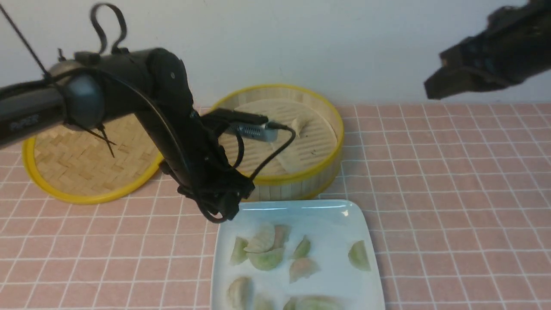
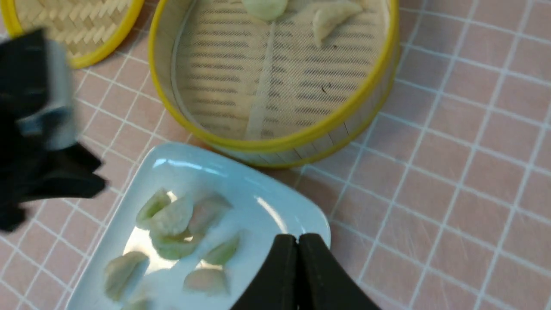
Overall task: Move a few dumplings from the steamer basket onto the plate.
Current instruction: Use the right arm to grab a dumpling from inside the steamer
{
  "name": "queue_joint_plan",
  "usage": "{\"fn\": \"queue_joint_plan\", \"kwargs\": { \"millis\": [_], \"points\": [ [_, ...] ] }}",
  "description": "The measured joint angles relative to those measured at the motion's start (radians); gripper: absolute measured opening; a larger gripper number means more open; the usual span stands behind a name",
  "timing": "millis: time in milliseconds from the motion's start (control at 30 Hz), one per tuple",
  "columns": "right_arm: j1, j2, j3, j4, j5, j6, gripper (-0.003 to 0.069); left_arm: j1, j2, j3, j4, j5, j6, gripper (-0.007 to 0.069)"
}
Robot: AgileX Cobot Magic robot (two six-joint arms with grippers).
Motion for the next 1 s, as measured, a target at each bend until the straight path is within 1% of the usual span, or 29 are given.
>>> {"fn": "queue_joint_plan", "kwargs": {
  "millis": [67, 100, 167, 233, 333, 367, 400, 467, 500, 567, 600, 633, 733, 833, 1000],
  "points": [
    [0.021, 0.091, -0.090, -0.016, -0.014, 0.013, -0.0006, 0.000, -0.079, -0.001, 0.024, 0.028, -0.023, 0.0041],
    [0.029, 0.142, -0.134, -0.022, -0.031, 0.023, -0.0002, 0.000, -0.123, -0.002, 0.030, 0.044, -0.035, 0.0020],
    [0.039, 0.244, -0.226, -0.027, -0.067, 0.033, 0.0015, 0.000, -0.209, -0.002, 0.035, 0.076, -0.051, 0.0001],
    [0.044, 0.296, -0.273, -0.027, -0.079, 0.034, 0.0029, 0.000, -0.258, -0.002, 0.036, 0.094, -0.056, -0.0005],
    [0.075, 0.488, -0.454, -0.033, -0.087, 0.021, 0.0112, 0.000, -0.393, -0.002, 0.036, 0.129, -0.066, -0.0006],
    [0.075, 0.488, -0.454, -0.033, -0.087, 0.021, 0.0112, 0.000, -0.393, -0.002, 0.036, 0.130, -0.066, -0.0006],
    [0.092, 0.576, -0.539, -0.040, -0.091, -0.003, 0.0169, 0.000, -0.446, -0.002, 0.036, 0.133, -0.066, -0.0006],
    [0.106, 0.650, -0.602, -0.049, -0.100, -0.025, 0.0227, 0.000, -0.484, -0.002, 0.042, 0.136, -0.066, -0.0006],
    [0.115, 0.712, -0.670, -0.054, -0.106, -0.033, 0.0281, 0.000, -0.511, -0.002, 0.058, 0.143, -0.070, -0.0006],
    [0.121, 0.768, -0.725, -0.058, -0.110, -0.038, 0.0334, 0.000, -0.530, -0.002, 0.080, 0.147, -0.080, -0.0006],
    [0.124, 0.812, -0.768, -0.061, -0.109, -0.042, 0.0382, 0.000, -0.548, -0.002, 0.104, 0.149, -0.099, -0.0006],
    [0.126, 0.845, -0.801, -0.066, -0.109, -0.043, 0.0414, 0.000, -0.557, -0.002, 0.119, 0.150, -0.112, -0.0006],
    [0.132, 0.927, -0.872, -0.074, -0.108, -0.056, 0.0477, 0.000, -0.579, -0.002, 0.174, 0.150, -0.148, -0.0006],
    [0.143, 0.974, -0.907, -0.076, -0.109, -0.083, 0.0504, 0.000, -0.589, -0.002, 0.217, 0.151, -0.173, -0.0006],
    [0.169, 1.024, -0.914, -0.076, -0.135, -0.123, 0.0513, 0.000, -0.590, -0.002, 0.254, 0.153, -0.182, -0.0006]
  ]
}}
